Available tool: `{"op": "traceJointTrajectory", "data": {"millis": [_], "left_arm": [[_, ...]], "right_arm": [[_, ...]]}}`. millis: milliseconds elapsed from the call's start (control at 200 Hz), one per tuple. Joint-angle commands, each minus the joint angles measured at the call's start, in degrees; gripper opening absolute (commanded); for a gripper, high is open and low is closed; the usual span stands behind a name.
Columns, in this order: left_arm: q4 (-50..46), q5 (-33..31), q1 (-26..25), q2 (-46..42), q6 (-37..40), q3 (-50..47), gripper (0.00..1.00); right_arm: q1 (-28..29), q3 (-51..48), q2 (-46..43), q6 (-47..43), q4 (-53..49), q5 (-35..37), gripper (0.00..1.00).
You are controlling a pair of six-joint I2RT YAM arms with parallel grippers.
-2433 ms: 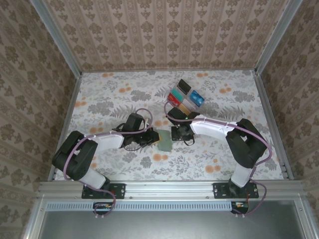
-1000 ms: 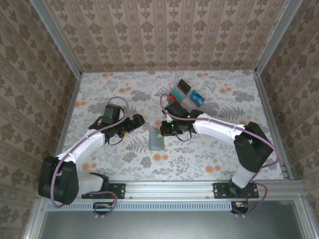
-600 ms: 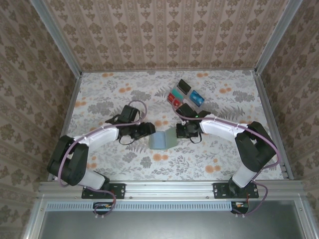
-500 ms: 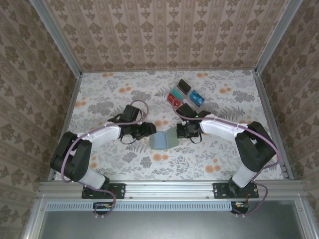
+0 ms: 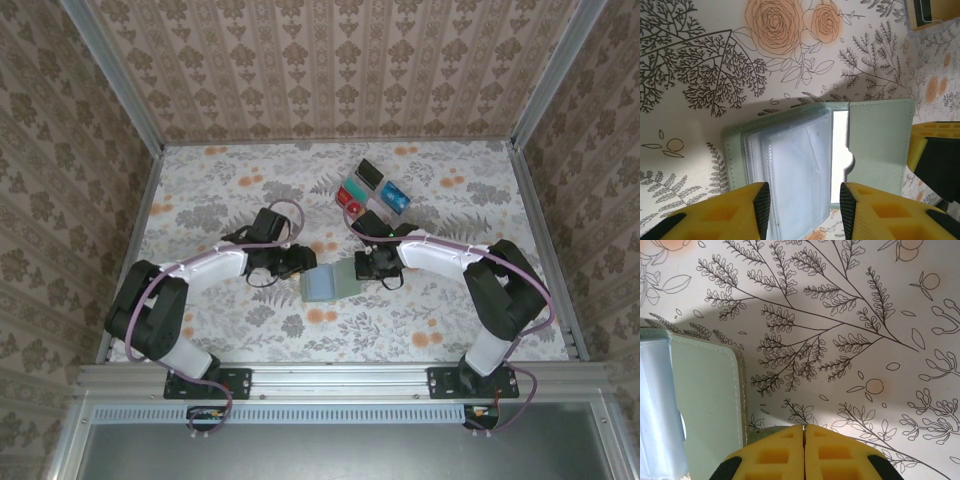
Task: Take the credit cards out of the card holder
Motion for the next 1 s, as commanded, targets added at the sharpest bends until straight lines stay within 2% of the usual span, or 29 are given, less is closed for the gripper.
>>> {"op": "traceJointTrajectory", "data": {"millis": [0, 215, 385, 555, 725, 995], "left_arm": [[-4.81, -0.44, -1.79, -0.39, 2.44, 2.53, 0.41], [-6.06, -2.5, -2.64, 2.63, 0.7, 2.55, 0.39], [-4.19, -1.14, -2.83, 4.33, -0.11, 2.58, 0.4], [-3.04, -0.32, -3.2, 5.88, -0.33, 2.81, 0.33], [-2.41, -0.24, -3.26, 7.18, -0.71, 2.59, 0.34], [3.09, 5.11, -3.26, 6.53, -1.49, 2.18, 0.3]], "right_arm": [[0.05, -1.1, 0.75, -0.56, -1.18, 1.63, 0.07], [0.13, -1.27, 1.51, -0.01, -0.79, 1.45, 0.07], [0.13, -1.41, 1.63, 0.0, -0.78, 1.45, 0.07], [0.22, -1.37, 1.56, 0.24, -0.31, 1.09, 0.06], [0.31, -1.42, 1.62, 0.26, -0.25, 1.08, 0.06], [0.4, -1.37, 1.82, 0.26, -0.25, 0.99, 0.06]]}}
